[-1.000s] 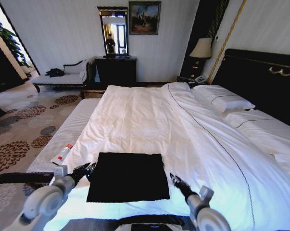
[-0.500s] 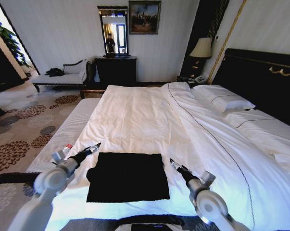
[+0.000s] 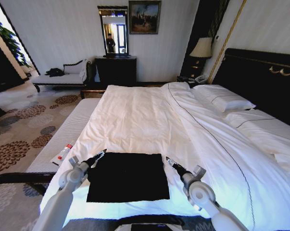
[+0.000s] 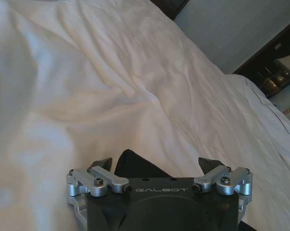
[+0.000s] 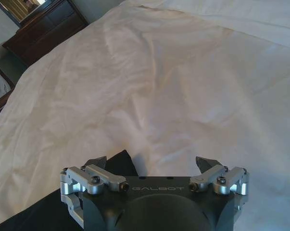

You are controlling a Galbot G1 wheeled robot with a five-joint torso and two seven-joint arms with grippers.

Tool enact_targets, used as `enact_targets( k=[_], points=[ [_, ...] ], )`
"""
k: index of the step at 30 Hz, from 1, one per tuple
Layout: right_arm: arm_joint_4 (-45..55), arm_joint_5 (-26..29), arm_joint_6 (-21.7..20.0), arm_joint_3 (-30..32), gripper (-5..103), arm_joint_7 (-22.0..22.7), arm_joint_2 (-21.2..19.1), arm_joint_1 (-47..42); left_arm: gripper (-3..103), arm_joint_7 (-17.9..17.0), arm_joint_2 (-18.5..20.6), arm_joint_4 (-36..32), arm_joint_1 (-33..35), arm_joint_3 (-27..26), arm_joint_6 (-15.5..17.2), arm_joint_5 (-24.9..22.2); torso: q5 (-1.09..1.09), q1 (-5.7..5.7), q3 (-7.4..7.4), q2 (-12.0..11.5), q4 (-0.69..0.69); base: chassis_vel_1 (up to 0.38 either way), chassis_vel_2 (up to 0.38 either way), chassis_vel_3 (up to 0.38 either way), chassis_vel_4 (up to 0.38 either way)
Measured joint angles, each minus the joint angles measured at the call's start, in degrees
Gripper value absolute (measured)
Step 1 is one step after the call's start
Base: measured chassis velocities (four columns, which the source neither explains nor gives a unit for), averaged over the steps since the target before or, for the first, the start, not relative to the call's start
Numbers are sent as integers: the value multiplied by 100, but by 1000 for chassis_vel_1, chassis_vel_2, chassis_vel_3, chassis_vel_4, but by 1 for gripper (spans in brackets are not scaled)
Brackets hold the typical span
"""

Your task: Fold the clothes on the bed.

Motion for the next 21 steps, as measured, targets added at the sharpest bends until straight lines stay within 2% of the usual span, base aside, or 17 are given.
enact_targets(
  k=[8, 12, 17, 19, 21],
  points=[
    [-27, -20, 0, 13, 100, -1, 19, -19, 100, 78, 52, 31, 75, -30, -20, 101, 0, -1, 0, 1, 0, 0, 0, 0, 0],
    [-27, -36, 0, 14, 100, -2, 26, -29, 103, 127, 21, 72, 128, -23, -141, 190, 1, -1, 0, 1, 1, 0, 0, 0, 0],
    [-24, -56, 4, 13, 100, -3, 24, -49, 96, 166, -254, 130, 129, -3, -337, 383, 0, -1, 0, 1, 0, 0, 0, 0, 0],
    [-11, -80, 7, 28, 100, -3, 15, -80, 88, 166, -297, 136, 137, -36, -356, 390, 0, -1, 0, 1, 0, 0, 0, 0, 0],
    [-9, -94, 11, 32, 100, -3, 13, -90, 88, 167, -297, 140, 146, -46, -361, 392, 0, -1, 0, 1, 0, 0, 0, 0, 0]
  ],
)
